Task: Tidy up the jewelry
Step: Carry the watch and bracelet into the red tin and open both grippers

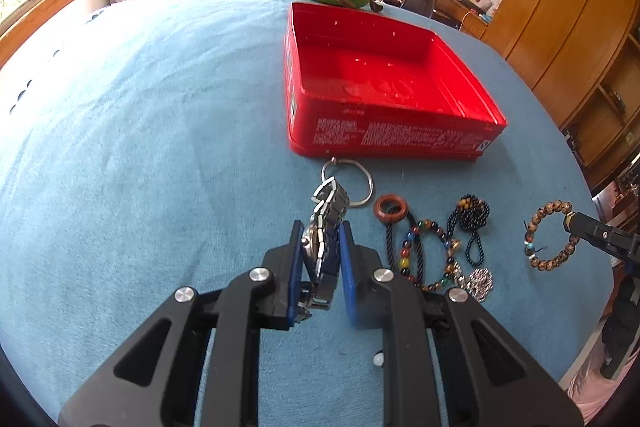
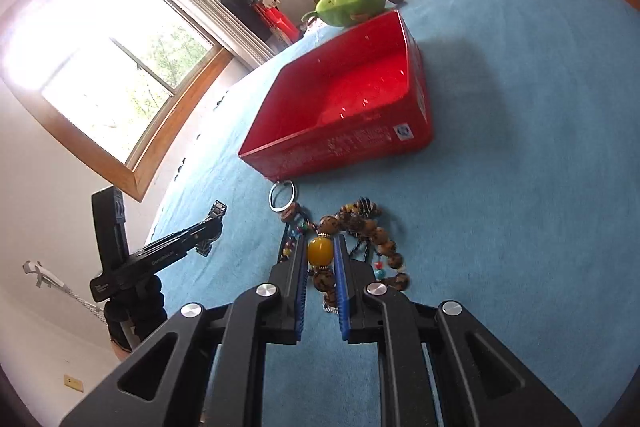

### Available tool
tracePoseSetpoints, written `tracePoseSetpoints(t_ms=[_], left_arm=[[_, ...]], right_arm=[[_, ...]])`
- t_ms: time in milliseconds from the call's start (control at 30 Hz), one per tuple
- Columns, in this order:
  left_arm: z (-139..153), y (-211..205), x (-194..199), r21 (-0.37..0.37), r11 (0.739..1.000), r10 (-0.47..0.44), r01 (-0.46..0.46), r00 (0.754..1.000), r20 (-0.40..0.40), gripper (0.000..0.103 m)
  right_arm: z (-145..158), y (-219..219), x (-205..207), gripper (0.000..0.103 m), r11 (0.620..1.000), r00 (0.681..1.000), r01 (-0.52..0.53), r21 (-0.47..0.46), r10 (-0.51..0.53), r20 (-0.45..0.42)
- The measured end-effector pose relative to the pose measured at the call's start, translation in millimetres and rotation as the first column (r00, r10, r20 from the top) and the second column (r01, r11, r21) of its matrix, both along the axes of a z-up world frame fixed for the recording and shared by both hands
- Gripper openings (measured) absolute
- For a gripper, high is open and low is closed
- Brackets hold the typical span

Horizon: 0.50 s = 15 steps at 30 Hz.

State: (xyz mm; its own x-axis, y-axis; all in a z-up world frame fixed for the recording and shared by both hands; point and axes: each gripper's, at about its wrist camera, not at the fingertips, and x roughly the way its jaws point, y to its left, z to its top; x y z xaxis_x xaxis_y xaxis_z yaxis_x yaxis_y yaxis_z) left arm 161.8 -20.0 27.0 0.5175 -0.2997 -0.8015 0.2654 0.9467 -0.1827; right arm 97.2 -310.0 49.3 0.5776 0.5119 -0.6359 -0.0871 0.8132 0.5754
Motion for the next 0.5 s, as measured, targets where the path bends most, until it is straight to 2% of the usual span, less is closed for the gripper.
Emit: tracePoseSetpoints(t_ms=[267, 500], left_arm=[[37, -24, 19, 0.02, 1.0, -0.016, 0.015, 0.998, 0.063, 0.016], [57, -55, 57, -0.001, 0.999, -0.034, 0.034, 0.996, 0.082, 0.016]], right_arm=[[34, 4, 33, 0.013, 0.998, 0.999, 0.008, -0.056, -0.006, 0.046], [60, 8, 82, 0.012, 0.998, 0.995, 0.016, -0.06, -0.01, 0.098]])
